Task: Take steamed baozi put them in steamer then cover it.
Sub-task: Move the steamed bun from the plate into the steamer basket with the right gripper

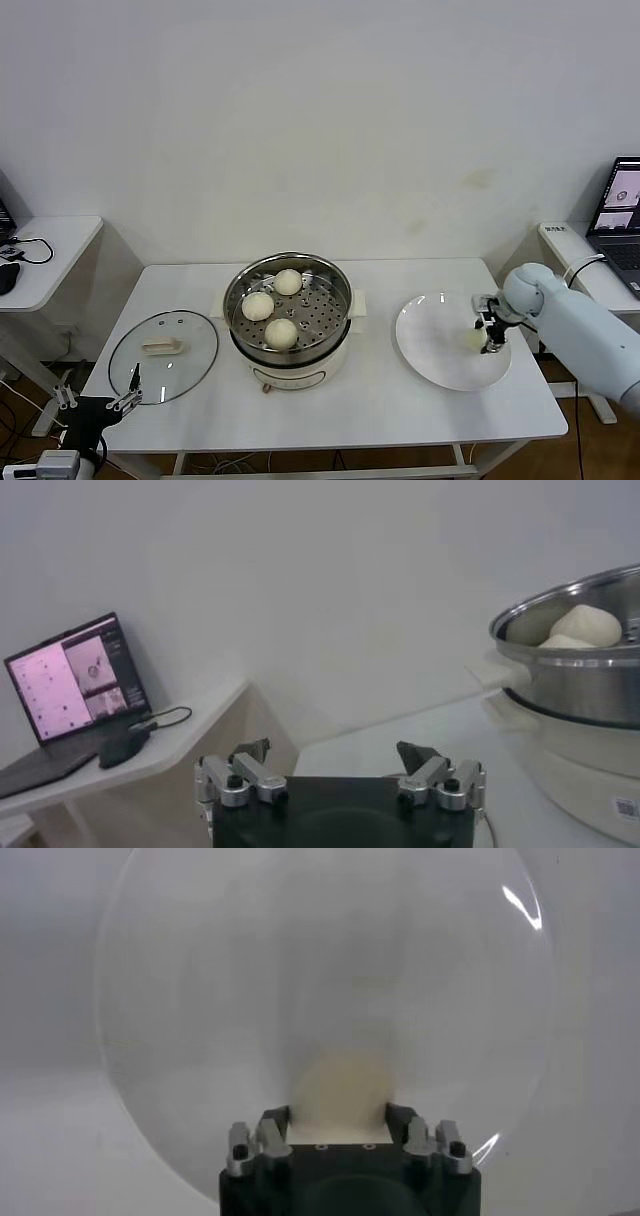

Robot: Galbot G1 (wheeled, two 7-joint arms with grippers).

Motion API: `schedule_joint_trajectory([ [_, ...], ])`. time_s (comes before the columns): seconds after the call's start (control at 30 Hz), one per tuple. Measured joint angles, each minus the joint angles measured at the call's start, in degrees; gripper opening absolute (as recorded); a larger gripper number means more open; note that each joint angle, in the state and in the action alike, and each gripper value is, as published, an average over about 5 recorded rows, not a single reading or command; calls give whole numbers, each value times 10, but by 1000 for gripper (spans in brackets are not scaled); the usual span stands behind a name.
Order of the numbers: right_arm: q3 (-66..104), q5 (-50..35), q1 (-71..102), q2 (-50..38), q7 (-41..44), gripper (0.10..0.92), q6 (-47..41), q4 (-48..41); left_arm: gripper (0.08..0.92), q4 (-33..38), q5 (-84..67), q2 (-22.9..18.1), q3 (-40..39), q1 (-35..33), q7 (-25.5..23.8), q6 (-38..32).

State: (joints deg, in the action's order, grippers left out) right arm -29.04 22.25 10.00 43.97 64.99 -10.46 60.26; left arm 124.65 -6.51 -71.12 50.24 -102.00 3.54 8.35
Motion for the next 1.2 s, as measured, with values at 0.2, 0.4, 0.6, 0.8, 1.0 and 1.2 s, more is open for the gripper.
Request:
schedule_joint_trajectory([
  [0.2,-25,-25,-30,-15,5,577,-12,25,823,1,0,1,-2,3,0,0],
  [0.4,-75,-68,-91,-31,6,578,-30,64,823,1,0,5,-3,6,0,0],
  [0.6,-144,-125,-179,-29,2,585,-52,106,823,2,-2,11,-2,9,0,1],
  [0.8,-220,-189,-285,-4,-6,591,-74,139,823,0,-4,14,-2,13,0,1],
  [1.0,-290,-255,-378,41,-21,595,-101,167,823,3,-4,13,-2,12,0,2],
  [1.2,-334,-325,-429,96,-44,602,-138,187,823,10,-5,10,2,8,0,2],
])
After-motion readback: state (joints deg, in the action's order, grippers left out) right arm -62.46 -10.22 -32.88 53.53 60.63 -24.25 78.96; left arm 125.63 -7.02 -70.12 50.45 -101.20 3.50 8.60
